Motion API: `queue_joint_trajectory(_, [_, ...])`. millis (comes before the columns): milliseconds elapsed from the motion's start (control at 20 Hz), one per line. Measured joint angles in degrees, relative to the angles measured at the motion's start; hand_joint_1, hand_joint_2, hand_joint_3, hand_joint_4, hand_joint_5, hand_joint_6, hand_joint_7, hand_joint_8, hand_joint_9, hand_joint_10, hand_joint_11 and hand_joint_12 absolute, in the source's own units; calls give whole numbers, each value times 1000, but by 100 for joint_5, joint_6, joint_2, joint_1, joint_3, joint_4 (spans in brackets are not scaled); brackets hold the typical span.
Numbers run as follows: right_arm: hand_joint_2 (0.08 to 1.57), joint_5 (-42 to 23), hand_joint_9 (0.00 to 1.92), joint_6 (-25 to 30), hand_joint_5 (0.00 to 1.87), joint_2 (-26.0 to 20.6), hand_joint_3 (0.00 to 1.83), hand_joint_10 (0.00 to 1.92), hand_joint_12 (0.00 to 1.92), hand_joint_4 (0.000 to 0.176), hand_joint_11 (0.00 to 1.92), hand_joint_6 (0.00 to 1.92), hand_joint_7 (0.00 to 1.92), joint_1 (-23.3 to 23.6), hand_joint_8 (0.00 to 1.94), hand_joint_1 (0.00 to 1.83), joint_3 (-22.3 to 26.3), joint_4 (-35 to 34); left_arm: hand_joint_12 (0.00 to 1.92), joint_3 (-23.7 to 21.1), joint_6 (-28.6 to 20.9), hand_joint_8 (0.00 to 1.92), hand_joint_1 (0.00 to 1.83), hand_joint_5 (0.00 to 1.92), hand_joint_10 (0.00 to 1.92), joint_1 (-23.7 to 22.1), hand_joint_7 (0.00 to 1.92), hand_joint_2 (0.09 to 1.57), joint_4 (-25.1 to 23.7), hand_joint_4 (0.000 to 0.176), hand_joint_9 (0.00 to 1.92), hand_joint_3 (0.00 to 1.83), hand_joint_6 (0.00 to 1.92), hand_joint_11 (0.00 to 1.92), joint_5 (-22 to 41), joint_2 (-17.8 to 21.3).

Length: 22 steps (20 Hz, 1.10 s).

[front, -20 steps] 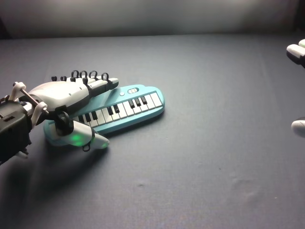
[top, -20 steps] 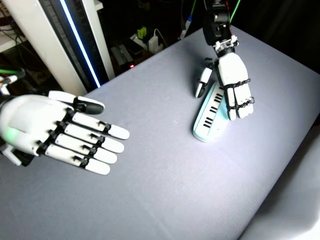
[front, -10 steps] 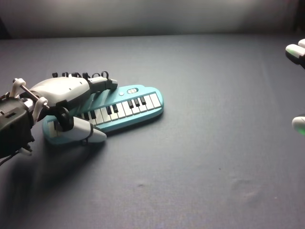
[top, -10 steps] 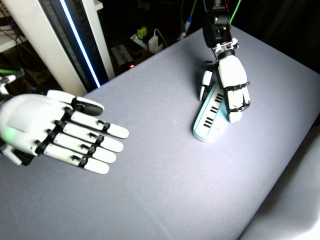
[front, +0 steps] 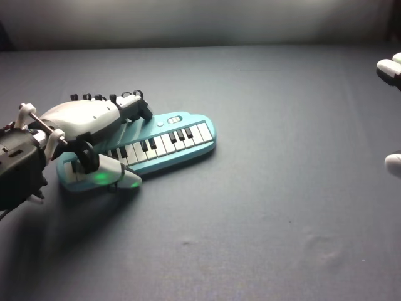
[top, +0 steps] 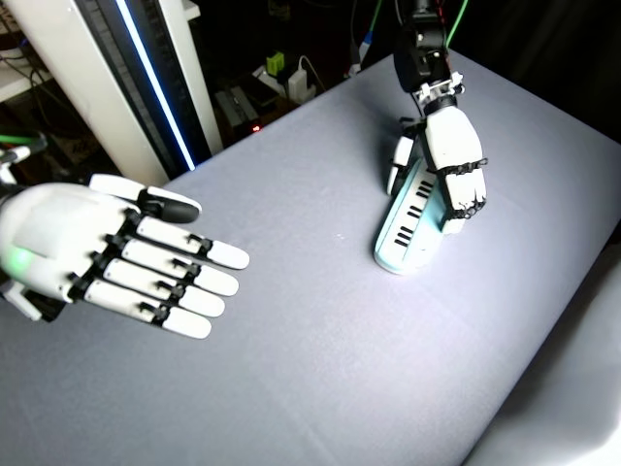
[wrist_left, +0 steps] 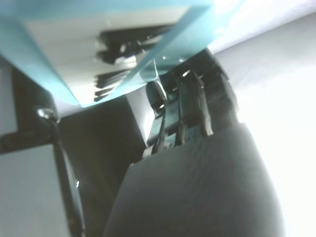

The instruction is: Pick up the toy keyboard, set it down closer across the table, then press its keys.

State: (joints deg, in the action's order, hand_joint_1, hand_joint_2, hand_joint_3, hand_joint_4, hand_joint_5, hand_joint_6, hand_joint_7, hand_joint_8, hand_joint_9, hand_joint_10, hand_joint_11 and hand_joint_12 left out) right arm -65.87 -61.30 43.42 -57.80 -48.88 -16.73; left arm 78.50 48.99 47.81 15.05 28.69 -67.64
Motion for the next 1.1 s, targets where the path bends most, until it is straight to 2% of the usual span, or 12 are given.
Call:
queue_joint_trajectory(100, [1245,-72,0,72,0,-20,11,0,0,7,0,0,0,-31,0,138,0,26,1874,-87,-7,1472,1601,101,1655,-96,159,1225,-310,0,549,4,1483,345,-24,17])
queue_joint_trajectory(300, [1258,-160,0,116,0,-33,14,0,0,11,0,0,0,-31,0,137,4,39,1921,-337,-210,1740,1171,97,1917,-297,99,1143,-1132,0,235,0,1502,315,44,28])
queue_joint_trajectory(400, [1263,-201,0,136,0,-35,11,0,0,9,0,0,0,-31,0,120,28,52,1921,-358,-450,1624,1425,48,1861,-450,87,1119,-1521,0,283,0,1571,489,61,15])
queue_joint_trajectory(450, [1260,-223,0,151,0,-37,8,0,0,12,0,0,0,-31,0,109,31,98,1889,-343,-509,1607,1603,63,1622,-544,84,1191,-1679,0,600,18,1564,504,83,-39])
queue_joint_trajectory(600, [1273,-326,0,184,0,-39,12,0,0,20,0,0,0,-31,0,119,42,166,1902,-127,-850,1632,1420,33,1821,-721,68,1122,-2094,20,296,0,1594,456,35,-391])
queue_joint_trajectory(650, [1270,-367,0,201,0,-48,8,0,0,19,0,0,0,-31,0,128,61,164,1917,-66,-1001,1652,1409,40,1891,-763,66,1134,-2223,0,361,1,1574,628,-13,-507])
queue_joint_trajectory(700, [1262,-422,0,219,0,-68,2,0,0,52,0,0,0,-31,0,124,79,175,1827,-22,-1071,1549,1602,84,1586,-837,139,1173,-2374,0,635,28,1520,681,-114,-664])
queue_joint_trajectory(750, [1262,-448,0,227,0,-92,2,0,0,52,0,0,0,-33,0,124,94,179,1827,9,-1106,1549,1602,84,1586,-887,139,1173,-2465,0,635,28,1520,681,-131,-774])
queue_joint_trajectory(900, [1255,-612,0,260,0,-122,0,0,0,123,0,0,0,-68,0,60,142,240,1829,175,-1266,1518,1499,53,1670,-1067,93,1142,-2686,0,361,0,1541,462,-251,-1084])
queue_joint_trajectory(950, [1262,-691,0,269,0,-136,4,0,0,111,0,0,0,-72,0,58,164,315,1858,278,-1360,1552,1585,71,1686,-1115,65,1216,-2717,0,507,10,1507,414,-275,-1215])
queue_joint_trajectory(1000, [1289,-734,0,275,0,-153,11,0,0,59,0,0,0,-70,0,85,173,404,1822,365,-1447,1458,1469,110,1677,-1141,60,1183,-2741,0,287,0,1347,428,-304,-1327])
queue_joint_trajectory(1100, [1301,-802,0,282,0,-155,8,0,0,32,0,0,0,-70,0,72,173,433,1773,485,-1491,1482,1434,135,1660,-1248,84,1111,-2909,0,250,0,1329,494,-501,-1591])
